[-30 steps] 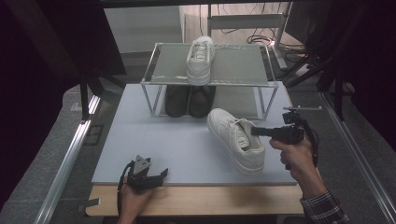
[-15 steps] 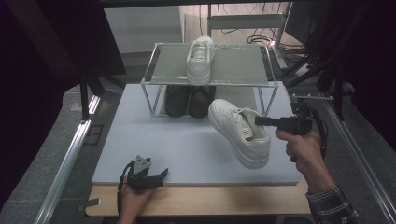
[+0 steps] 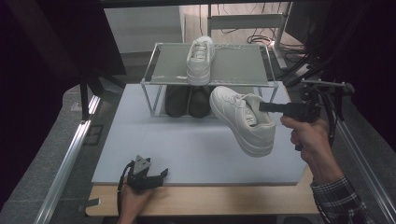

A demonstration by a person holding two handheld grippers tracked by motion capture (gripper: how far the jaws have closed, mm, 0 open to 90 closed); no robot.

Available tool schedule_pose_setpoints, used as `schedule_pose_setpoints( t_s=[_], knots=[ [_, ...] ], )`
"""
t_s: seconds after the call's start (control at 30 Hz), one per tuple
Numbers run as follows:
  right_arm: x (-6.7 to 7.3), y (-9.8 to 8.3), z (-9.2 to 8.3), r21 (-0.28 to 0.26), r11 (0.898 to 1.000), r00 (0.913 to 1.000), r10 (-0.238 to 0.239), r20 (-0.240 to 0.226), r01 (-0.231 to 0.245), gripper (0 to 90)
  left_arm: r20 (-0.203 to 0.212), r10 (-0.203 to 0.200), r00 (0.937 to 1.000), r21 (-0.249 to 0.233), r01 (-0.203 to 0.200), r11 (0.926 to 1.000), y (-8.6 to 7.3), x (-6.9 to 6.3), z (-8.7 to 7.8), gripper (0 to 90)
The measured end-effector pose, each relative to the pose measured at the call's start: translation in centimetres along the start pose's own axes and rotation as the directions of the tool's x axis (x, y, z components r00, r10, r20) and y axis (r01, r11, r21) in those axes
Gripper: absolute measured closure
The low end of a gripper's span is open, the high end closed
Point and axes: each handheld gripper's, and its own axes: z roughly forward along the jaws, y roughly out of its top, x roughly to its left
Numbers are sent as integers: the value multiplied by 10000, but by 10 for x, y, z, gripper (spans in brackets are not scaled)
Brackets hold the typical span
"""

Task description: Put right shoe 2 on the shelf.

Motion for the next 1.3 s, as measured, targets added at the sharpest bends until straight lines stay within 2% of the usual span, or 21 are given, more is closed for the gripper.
schedule_pose_setpoints(
  t_s=[0.33,0.47,0.63,1.07,1.3],
  knots=[
    [11,20,-8,-539,9985,10000,-72,-40,69,855,-3,10,10000,10,-10,10000,0,0,0,153],
    [14,31,-10,-811,9966,9997,-112,232,130,855,5,44,10000,40,-44,10000,0,0,0,153],
    [12,42,-6,-1115,9937,9982,-17,602,84,855,10,68,10000,61,-68,10000,0,1,0,153],
    [-1,72,28,-1768,9840,9908,462,1268,-232,854,25,45,10000,72,-45,10000,0,0,-1,153],
    [-8,83,49,-2040,9787,9848,562,1644,-218,853,-3,50,10000,38,-50,10000,0,0,0,153]
  ],
)
